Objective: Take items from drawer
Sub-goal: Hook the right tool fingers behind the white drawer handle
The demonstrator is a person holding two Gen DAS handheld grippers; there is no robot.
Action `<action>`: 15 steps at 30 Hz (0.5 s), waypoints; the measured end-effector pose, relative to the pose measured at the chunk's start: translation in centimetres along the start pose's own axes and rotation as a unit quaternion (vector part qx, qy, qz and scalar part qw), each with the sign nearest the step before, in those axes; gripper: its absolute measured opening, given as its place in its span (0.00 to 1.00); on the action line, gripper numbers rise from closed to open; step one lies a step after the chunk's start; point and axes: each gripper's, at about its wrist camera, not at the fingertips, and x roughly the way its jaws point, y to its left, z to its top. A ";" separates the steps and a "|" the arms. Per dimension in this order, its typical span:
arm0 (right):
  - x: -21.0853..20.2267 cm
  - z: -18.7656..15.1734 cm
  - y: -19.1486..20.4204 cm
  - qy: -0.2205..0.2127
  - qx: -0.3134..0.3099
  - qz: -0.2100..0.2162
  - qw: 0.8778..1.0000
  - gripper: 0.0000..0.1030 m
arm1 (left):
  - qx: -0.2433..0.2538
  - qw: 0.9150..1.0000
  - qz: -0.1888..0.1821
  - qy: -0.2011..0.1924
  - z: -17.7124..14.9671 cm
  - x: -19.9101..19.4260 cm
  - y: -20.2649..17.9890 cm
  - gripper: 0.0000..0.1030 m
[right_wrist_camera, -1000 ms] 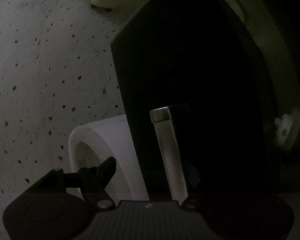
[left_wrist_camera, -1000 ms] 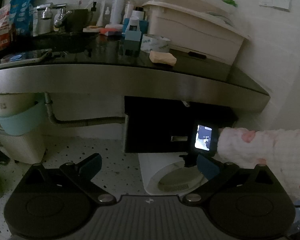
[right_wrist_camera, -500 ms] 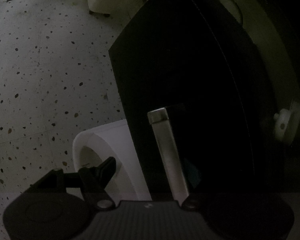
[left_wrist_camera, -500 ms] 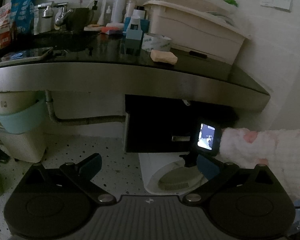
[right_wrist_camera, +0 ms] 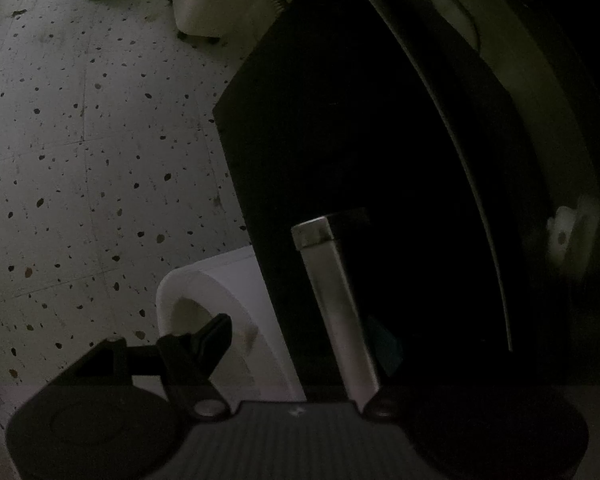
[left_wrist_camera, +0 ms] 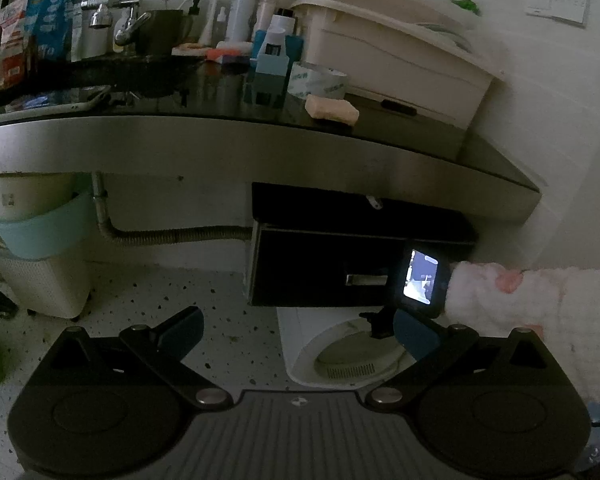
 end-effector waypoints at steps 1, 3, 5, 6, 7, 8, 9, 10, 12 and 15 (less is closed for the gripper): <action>0.0 0.0 0.1 0.000 -0.001 -0.001 1.000 0.72 | -0.001 1.000 -0.001 0.001 0.0 0.0 0.0 1.00; -0.1 -0.1 0.3 -0.002 0.001 -0.002 1.000 0.72 | -0.002 1.000 -0.003 0.002 -0.1 0.1 0.0 1.00; -0.2 -0.2 0.2 -0.004 0.006 0.001 1.000 0.72 | -0.002 1.000 -0.004 0.003 -0.1 0.1 0.0 1.00; -0.2 -0.2 0.2 -0.004 0.007 0.002 1.000 0.73 | -0.002 1.000 -0.004 0.003 -0.1 0.1 0.0 1.00; -0.2 -0.2 0.2 -0.004 0.007 0.002 1.000 0.72 | -0.002 1.000 -0.005 0.004 -0.1 0.2 -0.1 1.00; -0.3 -0.2 0.2 -0.005 0.008 0.003 1.000 0.72 | -0.002 1.000 -0.005 0.004 -0.1 0.2 -0.1 1.00; -0.3 -0.3 0.2 -0.005 0.009 0.004 1.000 0.72 | -0.002 1.000 -0.006 0.004 -0.1 0.2 -0.1 1.00; -0.3 -0.3 0.2 -0.005 0.011 0.004 1.000 0.72 | -0.002 1.000 -0.006 0.004 -0.1 0.3 -0.1 1.00; -0.3 -0.4 0.2 -0.006 0.013 0.004 1.000 0.73 | -0.002 1.000 -0.007 0.005 -0.1 0.3 -0.1 1.00; -0.4 -0.4 0.3 -0.008 0.014 0.003 1.000 0.73 | -0.002 1.000 -0.008 0.005 -0.1 0.3 -0.1 1.00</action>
